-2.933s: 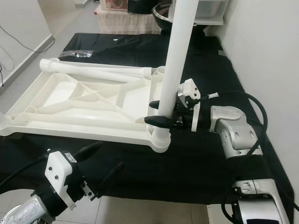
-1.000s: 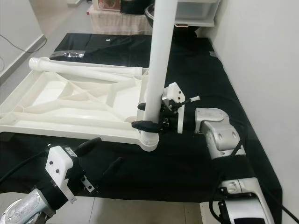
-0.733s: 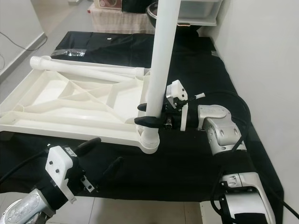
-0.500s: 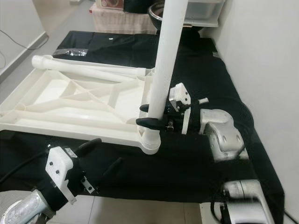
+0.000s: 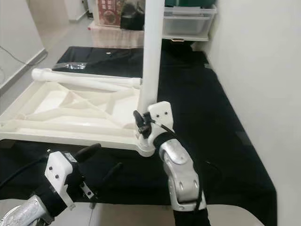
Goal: Building children table
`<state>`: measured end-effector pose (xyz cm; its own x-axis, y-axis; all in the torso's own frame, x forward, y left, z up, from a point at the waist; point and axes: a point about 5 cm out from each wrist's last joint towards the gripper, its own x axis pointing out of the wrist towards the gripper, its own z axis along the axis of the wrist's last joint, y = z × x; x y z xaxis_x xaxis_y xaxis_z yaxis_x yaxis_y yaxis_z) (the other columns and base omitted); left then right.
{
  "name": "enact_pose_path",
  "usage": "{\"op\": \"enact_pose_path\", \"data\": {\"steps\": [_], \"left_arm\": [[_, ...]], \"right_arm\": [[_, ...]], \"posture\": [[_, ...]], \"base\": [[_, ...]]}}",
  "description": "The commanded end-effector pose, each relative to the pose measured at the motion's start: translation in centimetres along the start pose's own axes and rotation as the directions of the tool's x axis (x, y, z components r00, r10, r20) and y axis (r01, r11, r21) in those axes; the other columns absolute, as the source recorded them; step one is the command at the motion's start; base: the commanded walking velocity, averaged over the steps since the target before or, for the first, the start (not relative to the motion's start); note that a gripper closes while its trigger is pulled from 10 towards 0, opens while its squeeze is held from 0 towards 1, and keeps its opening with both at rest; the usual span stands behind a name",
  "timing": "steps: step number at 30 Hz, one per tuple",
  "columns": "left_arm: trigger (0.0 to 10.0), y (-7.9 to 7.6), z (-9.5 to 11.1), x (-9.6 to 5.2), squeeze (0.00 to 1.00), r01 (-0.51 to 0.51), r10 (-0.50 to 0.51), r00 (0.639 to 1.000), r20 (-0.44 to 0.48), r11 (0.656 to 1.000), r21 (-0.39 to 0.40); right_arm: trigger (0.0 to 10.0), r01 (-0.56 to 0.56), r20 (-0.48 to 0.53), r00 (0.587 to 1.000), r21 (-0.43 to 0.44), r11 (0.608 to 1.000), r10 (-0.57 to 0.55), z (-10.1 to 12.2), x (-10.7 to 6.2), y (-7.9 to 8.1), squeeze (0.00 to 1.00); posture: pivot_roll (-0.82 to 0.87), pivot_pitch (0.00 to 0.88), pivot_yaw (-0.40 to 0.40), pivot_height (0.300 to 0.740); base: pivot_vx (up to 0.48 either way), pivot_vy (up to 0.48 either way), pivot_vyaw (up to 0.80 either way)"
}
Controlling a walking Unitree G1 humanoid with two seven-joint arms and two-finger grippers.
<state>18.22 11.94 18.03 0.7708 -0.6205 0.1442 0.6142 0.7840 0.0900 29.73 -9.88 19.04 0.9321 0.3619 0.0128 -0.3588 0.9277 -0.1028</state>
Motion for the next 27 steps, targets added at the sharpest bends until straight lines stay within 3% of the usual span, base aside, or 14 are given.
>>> {"op": "enact_pose_path", "data": {"steps": [1, 2, 3, 5, 9, 10, 12, 15, 16, 17, 18, 19, 23, 27], "left_arm": [[10.0, 0.1, -0.3, -0.1, 0.00, 0.005, -0.005, 1.000, -0.021, 1.000, -0.005], [10.0, 0.2, -0.2, -0.1, 0.00, 0.004, -0.005, 1.000, -0.019, 1.000, -0.004], [10.0, 0.2, -0.2, -0.1, 0.00, 0.004, -0.005, 1.000, -0.019, 1.000, -0.004], [10.0, 0.1, -0.2, 0.0, 0.00, 0.008, -0.008, 1.000, -0.017, 1.000, -0.005], [10.0, 0.0, -0.2, 0.1, 0.00, 0.011, -0.011, 1.000, -0.016, 1.000, -0.007], [10.0, 0.0, -0.2, 0.1, 0.00, 0.012, -0.012, 1.000, -0.016, 1.000, -0.009], [10.0, -0.1, -0.2, 0.1, 0.00, 0.013, -0.013, 1.000, -0.014, 1.000, -0.013], [10.0, -0.2, -0.1, 0.1, 0.00, 0.016, -0.016, 1.000, -0.013, 1.000, -0.017], [10.0, -0.3, -0.1, 0.1, 0.00, 0.019, -0.019, 1.000, -0.012, 1.000, -0.019], [10.0, -0.4, -0.1, 0.1, 0.00, 0.021, -0.021, 1.000, -0.012, 1.000, -0.021], [10.0, -0.4, -0.1, 0.1, 0.00, 0.021, -0.021, 1.000, -0.012, 1.000, -0.021], [10.0, -0.5, 0.0, 0.0, 0.00, 0.021, -0.022, 1.000, -0.012, 0.999, -0.023], [10.0, -0.5, 0.0, -0.1, 0.00, 0.016, -0.017, 1.000, -0.014, 1.000, -0.023], [10.0, -0.5, 0.1, -0.2, 0.00, 0.013, -0.013, 1.000, -0.018, 1.000, -0.020]], "right_arm": [[0.0, 0.021, -0.184, 0.983, 0.005, 1.000, -0.020, -3.4, -0.2, 0.3, 0.00], [10.0, 0.017, -0.179, 0.984, -0.002, 1.000, -0.017, -3.1, -0.2, 0.4, 0.00], [10.0, 0.017, -0.179, 0.984, -0.002, 1.000, -0.017, -3.1, -0.2, 0.4, 0.00], [10.0, -0.040, -0.087, 0.995, 0.034, 0.999, 0.043, -1.7, 0.4, -0.1, 1.00], [10.0, -0.140, 0.002, 0.990, 0.099, 0.985, 0.140, -0.3, 0.6, -0.2, 1.00], [10.0, -0.270, 0.050, 0.963, 0.119, 0.956, 0.266, 0.5, 0.4, 0.2, 1.00], [10.0, -0.533, 0.111, 0.843, 0.048, 0.845, 0.526, 1.7, -0.7, 0.3, 1.00], [10.0, -0.657, 0.087, 0.749, -0.023, 0.753, 0.656, 1.8, -1.4, -0.3, 1.00], [10.0, -0.706, 0.054, 0.705, -0.037, 0.707, 0.707, 1.7, -1.5, -0.8, 0.52], [10.0, -0.744, 0.021, 0.666, -0.061, 0.666, 0.746, 1.5, -1.4, -1.3, 0.52], [10.0, -0.744, 0.021, 0.666, -0.061, 0.666, 0.746, 1.5, -1.4, -1.3, 0.52], [10.0, -0.798, -0.009, 0.599, -0.081, 0.597, 0.801, 1.9, -0.8, -2.2, 0.00], [10.0, -0.845, -0.010, 0.532, -0.075, 0.530, 0.847, 2.7, 0.0, -3.0, 0.00], [10.0, -0.856, 0.000, 0.513, -0.080, 0.511, 0.858, 3.6, 1.0, -3.5, 0.00]], "posture": [[0.12, 0.149, -0.036, 0.740], [0.12, 0.151, -0.032, 0.740], [0.12, 0.151, -0.032, 0.740], [0.12, 0.152, -0.028, 0.740], [0.11, 0.152, -0.030, 0.740], [0.11, 0.153, -0.030, 0.740], [0.11, 0.160, -0.029, 0.740], [0.11, 0.163, -0.026, 0.740], [0.11, 0.167, -0.029, 0.740], [0.11, 0.167, -0.029, 0.740], [0.11, 0.167, -0.029, 0.740], [0.13, 0.176, -0.034, 0.740], [0.14, 0.183, -0.039, 0.740], [0.15, 0.189, -0.043, 0.740]], "base": [[0.000, 0.000, 0.00], [0.000, 0.000, 0.00], [0.000, 0.000, 0.00], [0.000, 0.000, 0.00], [0.000, 0.000, 0.00], [0.000, 0.000, 0.00], [0.000, 0.000, 0.00], [0.000, 0.000, 0.00], [0.000, 0.000, 0.00], [0.000, 0.000, 0.00], [0.000, 0.000, 0.00], [0.000, 0.000, 0.00], [0.000, 0.000, 0.00], [0.000, 0.000, 0.00]]}}
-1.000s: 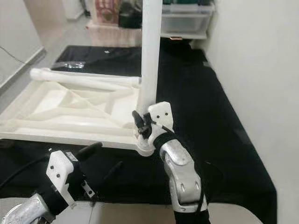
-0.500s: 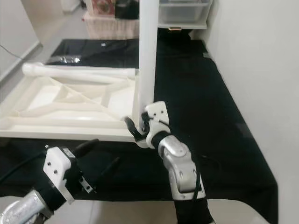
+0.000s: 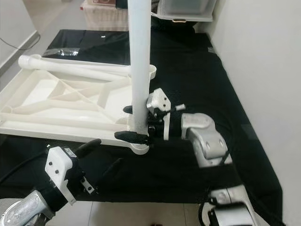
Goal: Building children table
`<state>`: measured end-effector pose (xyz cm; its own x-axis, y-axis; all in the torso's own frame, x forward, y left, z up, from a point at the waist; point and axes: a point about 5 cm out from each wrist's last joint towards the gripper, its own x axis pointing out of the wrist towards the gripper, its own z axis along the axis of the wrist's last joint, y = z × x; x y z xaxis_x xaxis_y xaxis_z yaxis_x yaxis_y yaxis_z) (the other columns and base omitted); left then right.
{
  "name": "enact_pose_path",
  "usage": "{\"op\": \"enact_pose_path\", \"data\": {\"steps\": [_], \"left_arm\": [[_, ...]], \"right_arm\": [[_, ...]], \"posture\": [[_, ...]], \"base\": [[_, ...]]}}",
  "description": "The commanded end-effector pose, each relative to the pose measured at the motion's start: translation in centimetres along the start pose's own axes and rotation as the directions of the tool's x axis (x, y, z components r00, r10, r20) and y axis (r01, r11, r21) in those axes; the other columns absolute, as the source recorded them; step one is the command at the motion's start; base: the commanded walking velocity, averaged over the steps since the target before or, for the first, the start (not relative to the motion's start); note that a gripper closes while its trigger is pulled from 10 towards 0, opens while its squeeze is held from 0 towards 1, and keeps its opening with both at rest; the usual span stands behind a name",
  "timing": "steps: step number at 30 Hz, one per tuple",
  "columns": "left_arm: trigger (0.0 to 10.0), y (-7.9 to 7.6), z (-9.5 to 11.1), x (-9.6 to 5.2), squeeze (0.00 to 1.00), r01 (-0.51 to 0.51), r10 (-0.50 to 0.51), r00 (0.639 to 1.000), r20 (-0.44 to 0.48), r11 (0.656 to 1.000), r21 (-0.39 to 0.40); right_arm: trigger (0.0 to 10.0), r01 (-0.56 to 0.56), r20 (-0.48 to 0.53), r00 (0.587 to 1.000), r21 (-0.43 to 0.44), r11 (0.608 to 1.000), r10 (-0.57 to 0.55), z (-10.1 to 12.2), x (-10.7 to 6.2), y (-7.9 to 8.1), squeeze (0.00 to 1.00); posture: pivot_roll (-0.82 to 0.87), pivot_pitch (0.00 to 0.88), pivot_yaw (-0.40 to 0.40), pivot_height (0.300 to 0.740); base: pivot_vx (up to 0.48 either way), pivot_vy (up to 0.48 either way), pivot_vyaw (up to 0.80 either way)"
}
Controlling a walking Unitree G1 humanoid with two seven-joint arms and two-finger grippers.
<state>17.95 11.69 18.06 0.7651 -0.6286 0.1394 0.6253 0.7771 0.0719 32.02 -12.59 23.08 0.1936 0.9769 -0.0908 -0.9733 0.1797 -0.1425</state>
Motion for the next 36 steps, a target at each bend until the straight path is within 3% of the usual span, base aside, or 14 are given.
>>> {"op": "enact_pose_path", "data": {"steps": [1, 2, 4, 5, 15, 19, 22, 23, 24, 25, 26, 27, 30, 36], "left_arm": [[10.0, -0.2, 0.0, -0.3, 0.00, 0.001, -0.001, 1.000, -0.015, 1.000, 0.000], [10.0, -0.2, 0.1, -0.3, 0.00, -0.001, 0.001, 1.000, -0.017, 1.000, 0.000], [10.0, -0.2, 0.1, -0.4, 0.00, -0.003, 0.003, 1.000, -0.018, 1.000, 0.000], [10.0, -0.2, 0.1, -0.4, 0.00, -0.004, 0.004, 1.000, -0.019, 1.000, 0.000], [10.0, -0.3, 0.0, -0.4, 0.00, -0.005, 0.005, 1.000, -0.021, 1.000, -0.005], [10.0, -0.3, 0.0, -0.4, 0.00, -0.008, 0.008, 1.000, -0.019, 1.000, -0.011], [10.0, -0.2, -0.2, -0.4, 0.00, -0.012, 0.011, 1.000, -0.022, 1.000, -0.013], [10.0, -0.2, -0.3, -0.5, 0.00, -0.013, 0.013, 1.000, -0.025, 1.000, -0.012], [10.0, -0.1, -0.3, -0.6, 0.00, -0.014, 0.013, 1.000, -0.027, 1.000, -0.012], [10.0, -0.1, -0.3, -0.6, 0.00, -0.014, 0.013, 1.000, -0.027, 1.000, -0.012], [10.0, -0.1, -0.3, -0.6, 0.00, -0.014, 0.013, 0.999, -0.029, 1.000, -0.012], [10.0, 0.0, -0.3, -0.5, 0.00, -0.013, 0.013, 1.000, -0.029, 1.000, -0.012], [10.0, 0.1, -0.3, -0.4, 0.00, -0.010, 0.009, 1.000, -0.027, 1.000, -0.014], [10.0, 0.0, -0.3, -0.2, 0.00, -0.002, 0.002, 1.000, -0.022, 1.000, -0.015]], "right_arm": [[10.0, -0.030, 0.017, 0.999, -0.012, 0.999, 0.030, 0.3, 0.2, -0.4, 0.00], [4.9, -0.048, 0.020, 0.999, -0.019, 0.999, 0.049, 0.8, 0.2, -0.9, 0.00], [4.9, -0.067, 0.022, 0.997, -0.023, 0.997, 0.067, 1.0, 0.2, -1.2, 0.00], [0.0, -0.096, 0.027, 0.995, -0.019, 0.995, 0.097, 1.4, 0.1, -1.4, 0.00], [0.0, -0.178, 0.010, 0.984, -0.014, 0.984, 0.178, 1.5, -2.0, -2.0, 0.00], [0.0, -0.108, 0.009, 0.994, 0.009, 0.994, 0.108, 0.2, -2.8, -1.1, 0.00], [0.0, 0.124, -0.013, 0.992, 0.059, 0.991, -0.124, -2.3, -1.9, 0.4, 0.00], [0.0, 0.278, -0.038, 0.960, 0.084, 0.957, -0.276, -3.5, -1.3, 1.0, 0.00], [0.0, 0.512, -0.079, 0.859, 0.095, 0.854, -0.506, -4.6, -0.9, 1.3, 0.00], [0.0, 0.512, -0.079, 0.859, 0.095, 0.854, -0.506, -4.6, -0.9, 1.3, 0.00], [0.0, 0.738, -0.146, 0.675, 0.122, 0.664, -0.723, -5.7, -1.1, 2.2, 0.00], [0.0, 0.831, -0.216, 0.556, 0.139, 0.539, -0.803, -6.7, -1.0, 3.8, 0.00], [0.0, 0.883, -0.269, 0.470, 0.137, 0.449, -0.841, -7.2, -1.1, 5.3, 0.00], [0.0, 0.903, -0.189, 0.430, 0.078, 0.423, -0.883, -5.7, -0.4, 3.2, 0.00]], "posture": [[0.16, 0.193, -0.046, 0.740], [0.16, 0.196, -0.048, 0.740], [0.16, 0.196, -0.048, 0.740], [0.16, 0.200, -0.049, 0.740], [0.15, 0.191, -0.047, 0.740], [0.15, 0.188, -0.051, 0.740], [0.12, 0.184, -0.058, 0.740], [0.12, 0.183, -0.056, 0.740], [0.12, 0.184, -0.055, 0.740], [0.12, 0.184, -0.055, 0.740], [0.12, 0.185, -0.044, 0.740], [0.11, 0.184, -0.034, 0.740], [0.10, 0.175, -0.031, 0.740], [0.11, 0.175, -0.034, 0.740]], "base": [[0.000, 0.000, 0.00], [0.000, 0.000, 0.00], [0.000, 0.000, 0.00], [0.000, 0.000, 0.00], [0.000, 0.000, 0.00], [0.000, 0.000, 0.00], [0.000, 0.000, 0.00], [0.000, 0.000, 0.00], [0.000, 0.000, 0.00], [0.000, 0.000, 0.00], [0.000, 0.000, 0.00], [0.000, 0.000, 0.00], [0.000, 0.000, 0.00], [0.000, 0.000, 0.00]]}}
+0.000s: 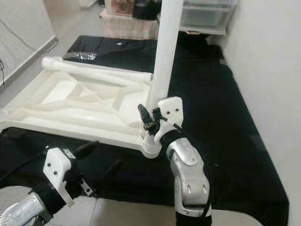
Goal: Building children table
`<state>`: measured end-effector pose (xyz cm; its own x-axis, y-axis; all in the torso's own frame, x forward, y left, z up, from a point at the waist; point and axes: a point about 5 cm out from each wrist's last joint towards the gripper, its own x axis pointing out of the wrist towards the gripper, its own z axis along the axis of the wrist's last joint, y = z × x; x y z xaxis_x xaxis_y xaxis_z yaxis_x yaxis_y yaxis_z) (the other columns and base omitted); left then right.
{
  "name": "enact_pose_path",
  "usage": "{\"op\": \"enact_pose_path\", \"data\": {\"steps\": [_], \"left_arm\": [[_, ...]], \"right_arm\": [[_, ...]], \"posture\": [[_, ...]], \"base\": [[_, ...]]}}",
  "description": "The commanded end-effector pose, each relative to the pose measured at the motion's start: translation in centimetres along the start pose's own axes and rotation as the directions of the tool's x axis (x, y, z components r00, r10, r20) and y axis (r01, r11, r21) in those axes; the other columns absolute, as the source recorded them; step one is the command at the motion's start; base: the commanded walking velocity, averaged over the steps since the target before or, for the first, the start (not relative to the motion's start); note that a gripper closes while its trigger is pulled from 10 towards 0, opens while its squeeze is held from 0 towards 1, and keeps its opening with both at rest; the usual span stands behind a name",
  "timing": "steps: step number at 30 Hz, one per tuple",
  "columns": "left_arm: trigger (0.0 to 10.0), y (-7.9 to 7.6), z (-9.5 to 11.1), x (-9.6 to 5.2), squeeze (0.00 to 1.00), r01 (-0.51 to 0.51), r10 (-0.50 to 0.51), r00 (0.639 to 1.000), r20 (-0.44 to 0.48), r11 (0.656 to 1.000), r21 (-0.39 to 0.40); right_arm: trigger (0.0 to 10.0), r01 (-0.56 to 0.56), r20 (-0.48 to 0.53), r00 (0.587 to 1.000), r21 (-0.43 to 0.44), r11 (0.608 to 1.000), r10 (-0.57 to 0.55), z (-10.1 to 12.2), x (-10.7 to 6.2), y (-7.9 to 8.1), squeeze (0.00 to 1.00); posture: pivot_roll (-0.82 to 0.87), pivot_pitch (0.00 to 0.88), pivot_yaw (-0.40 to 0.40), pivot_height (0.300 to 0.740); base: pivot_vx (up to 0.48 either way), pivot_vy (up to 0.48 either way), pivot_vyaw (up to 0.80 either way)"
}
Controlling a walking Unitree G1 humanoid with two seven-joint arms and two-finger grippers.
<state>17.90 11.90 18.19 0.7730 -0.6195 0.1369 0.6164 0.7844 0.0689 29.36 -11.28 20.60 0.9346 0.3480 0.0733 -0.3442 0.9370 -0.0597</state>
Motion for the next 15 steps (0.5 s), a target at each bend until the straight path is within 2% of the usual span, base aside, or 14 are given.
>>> {"op": "enact_pose_path", "data": {"steps": [1, 3, 6, 7, 8, 9, 10, 11, 12, 14, 15], "left_arm": [[10.0, 0.0, -0.4, -0.1, 0.00, 0.007, -0.007, 1.000, -0.019, 1.000, -0.012], [10.0, 0.2, -0.3, -0.1, 0.00, -0.001, 0.000, 1.000, -0.019, 1.000, -0.005], [10.0, 0.3, -0.3, -0.1, 0.00, -0.002, 0.002, 1.000, -0.019, 1.000, -0.004], [10.0, 0.3, -0.3, -0.1, 0.00, -0.001, 0.001, 1.000, -0.019, 1.000, -0.004], [10.0, 0.3, -0.3, -0.1, 0.00, 0.000, 0.000, 1.000, -0.019, 1.000, -0.005], [10.0, 0.2, -0.3, -0.1, 0.00, 0.001, -0.001, 1.000, -0.019, 1.000, -0.006], [10.0, 0.2, -0.3, -0.1, 0.00, 0.001, -0.001, 1.000, -0.019, 1.000, -0.006], [10.0, 0.2, -0.4, 0.0, 0.00, 0.003, -0.003, 1.000, -0.019, 1.000, -0.007], [10.0, 0.2, -0.4, 0.0, 0.00, 0.003, -0.003, 1.000, -0.019, 1.000, -0.007], [10.0, 0.1, -0.4, 0.0, 0.00, 0.004, -0.004, 1.000, -0.019, 1.000, -0.008], [10.0, 0.1, -0.4, 0.0, 0.00, 0.004, -0.004, 1.000, -0.019, 1.000, -0.008]], "right_arm": [[0.0, 0.096, -0.148, 0.984, -0.015, 0.995, -0.097, -3.0, 0.1, -1.3, 0.00], [0.0, 0.086, -0.115, 0.990, -0.012, 0.996, -0.087, -2.0, 0.8, -0.6, 0.00], [0.0, 0.085, -0.107, 0.991, -0.009, 0.996, -0.085, -1.5, 0.9, -0.2, 0.00], [4.8, 0.077, -0.097, 0.992, -0.015, 0.997, -0.078, -1.3, 1.0, -0.1, 0.00], [10.0, 0.053, -0.074, 0.996, -0.009, 0.999, -0.054, -0.9, 1.1, 0.0, 0.00], [10.0, -0.007, -0.038, 0.999, 0.003, 1.000, 0.007, -0.4, 1.2, 0.2, 0.65], [10.0, -0.007, -0.038, 0.999, 0.003, 1.000, 0.007, -0.4, 1.2, 0.2, 0.65], [10.0, -0.078, 0.013, 0.997, 0.039, 0.996, 0.077, 0.3, 1.4, 0.3, 1.00], [10.0, -0.078, 0.013, 0.997, 0.039, 0.996, 0.077, 0.3, 1.4, 0.3, 1.00], [10.0, -0.285, 0.113, 0.955, 0.078, 0.955, 0.275, 1.8, 1.5, 0.5, 1.00], [10.0, -0.285, 0.113, 0.955, 0.078, 0.955, 0.275, 1.8, 1.5, 0.5, 1.00]], "posture": [[0.11, 0.178, -0.034, 0.740], [0.11, 0.179, -0.034, 0.740], [0.11, 0.180, -0.034, 0.740], [0.11, 0.183, -0.033, 0.740], [0.11, 0.183, -0.033, 0.740], [0.10, 0.184, -0.031, 0.740], [0.10, 0.184, -0.031, 0.740], [0.11, 0.185, -0.033, 0.740], [0.11, 0.185, -0.033, 0.740], [0.11, 0.186, -0.033, 0.740], [0.11, 0.186, -0.033, 0.740]], "base": [[0.000, 0.000, 0.00], [0.000, 0.000, 0.00], [0.000, 0.000, 0.00], [0.000, 0.000, 0.00], [0.000, 0.000, 0.00], [0.000, 0.000, 0.00], [0.000, 0.000, 0.00], [0.000, 0.000, 0.00], [0.000, 0.000, 0.00], [0.000, 0.000, 0.00], [0.000, 0.000, 0.00]]}}
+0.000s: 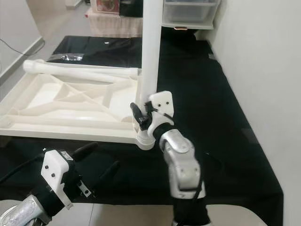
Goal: Building children table
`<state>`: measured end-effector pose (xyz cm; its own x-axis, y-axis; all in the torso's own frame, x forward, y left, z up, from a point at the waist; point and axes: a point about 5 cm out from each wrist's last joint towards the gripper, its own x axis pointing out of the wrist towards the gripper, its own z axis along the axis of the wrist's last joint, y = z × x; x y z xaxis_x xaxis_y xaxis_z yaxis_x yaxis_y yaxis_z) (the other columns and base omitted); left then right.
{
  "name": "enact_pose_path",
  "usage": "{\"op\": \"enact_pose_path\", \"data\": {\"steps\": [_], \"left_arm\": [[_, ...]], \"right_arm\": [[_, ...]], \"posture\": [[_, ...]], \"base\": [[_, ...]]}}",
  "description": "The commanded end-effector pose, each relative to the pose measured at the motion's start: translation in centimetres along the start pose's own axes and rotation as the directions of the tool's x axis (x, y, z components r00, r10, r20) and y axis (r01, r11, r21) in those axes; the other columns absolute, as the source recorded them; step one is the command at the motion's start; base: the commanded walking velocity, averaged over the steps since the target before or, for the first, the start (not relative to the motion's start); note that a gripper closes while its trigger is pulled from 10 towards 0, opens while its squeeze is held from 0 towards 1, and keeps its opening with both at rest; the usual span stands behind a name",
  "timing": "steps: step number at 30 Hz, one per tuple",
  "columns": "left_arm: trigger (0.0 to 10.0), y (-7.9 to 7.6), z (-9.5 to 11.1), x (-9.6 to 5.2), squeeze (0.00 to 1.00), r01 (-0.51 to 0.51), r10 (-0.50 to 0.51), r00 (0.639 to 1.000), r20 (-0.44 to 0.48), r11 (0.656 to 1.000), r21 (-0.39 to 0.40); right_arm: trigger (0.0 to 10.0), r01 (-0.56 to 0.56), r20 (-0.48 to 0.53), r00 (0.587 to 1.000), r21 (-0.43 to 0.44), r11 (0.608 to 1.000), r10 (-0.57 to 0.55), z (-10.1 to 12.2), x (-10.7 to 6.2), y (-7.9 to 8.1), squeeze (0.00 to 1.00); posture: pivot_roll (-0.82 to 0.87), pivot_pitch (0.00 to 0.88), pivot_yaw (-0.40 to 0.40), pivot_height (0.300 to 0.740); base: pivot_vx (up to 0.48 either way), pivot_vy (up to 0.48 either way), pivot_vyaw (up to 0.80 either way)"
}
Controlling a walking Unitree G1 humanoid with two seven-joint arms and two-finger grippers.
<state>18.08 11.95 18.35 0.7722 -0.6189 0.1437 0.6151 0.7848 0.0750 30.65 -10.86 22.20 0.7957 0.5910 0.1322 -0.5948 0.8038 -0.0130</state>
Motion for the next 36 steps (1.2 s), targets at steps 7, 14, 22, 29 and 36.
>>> {"op": "enact_pose_path", "data": {"steps": [7, 14, 22, 29, 36], "left_arm": [[10.0, -0.1, -0.4, 0.0, 0.00, 0.004, -0.005, 1.000, -0.023, 1.000, -0.015], [10.0, -0.1, -0.2, -0.1, 0.00, -0.003, 0.003, 1.000, -0.021, 1.000, -0.005], [10.0, 0.1, -0.1, -0.3, 0.00, -0.012, 0.012, 1.000, -0.021, 1.000, 0.004], [10.0, 0.1, -0.1, -0.3, 0.00, -0.013, 0.013, 1.000, -0.022, 1.000, 0.005], [10.0, -0.1, -0.3, -0.3, 0.00, -0.012, 0.012, 1.000, -0.023, 1.000, 0.003]], "right_arm": [[10.0, -0.459, 0.008, 0.887, -0.100, 0.883, 0.462, 2.4, -0.1, 0.2, 0.86], [10.0, -0.732, -0.149, 0.680, -0.101, 0.673, 0.718, 3.0, 0.4, -1.5, 0.00], [0.0, -0.814, -0.167, 0.580, -0.080, 0.576, 0.797, 3.3, 0.7, -1.8, 0.00], [0.0, -0.828, -0.180, 0.559, -0.064, 0.557, 0.809, 3.0, 0.3, -2.5, 0.00], [0.0, -0.514, -0.208, 0.840, -0.010, 0.858, 0.501, -0.9, -1.5, -3.7, 0.00]], "posture": [[0.11, 0.189, -0.038, 0.740], [0.15, 0.192, -0.058, 0.740], [0.15, 0.190, -0.060, 0.740], [0.15, 0.190, -0.058, 0.740], [0.16, 0.170, -0.082, 0.740]], "base": [[0.000, 0.000, 0.00], [0.000, 0.000, 0.00], [0.000, 0.000, 0.00], [0.000, 0.000, 0.00], [0.000, 0.000, 0.00]]}}
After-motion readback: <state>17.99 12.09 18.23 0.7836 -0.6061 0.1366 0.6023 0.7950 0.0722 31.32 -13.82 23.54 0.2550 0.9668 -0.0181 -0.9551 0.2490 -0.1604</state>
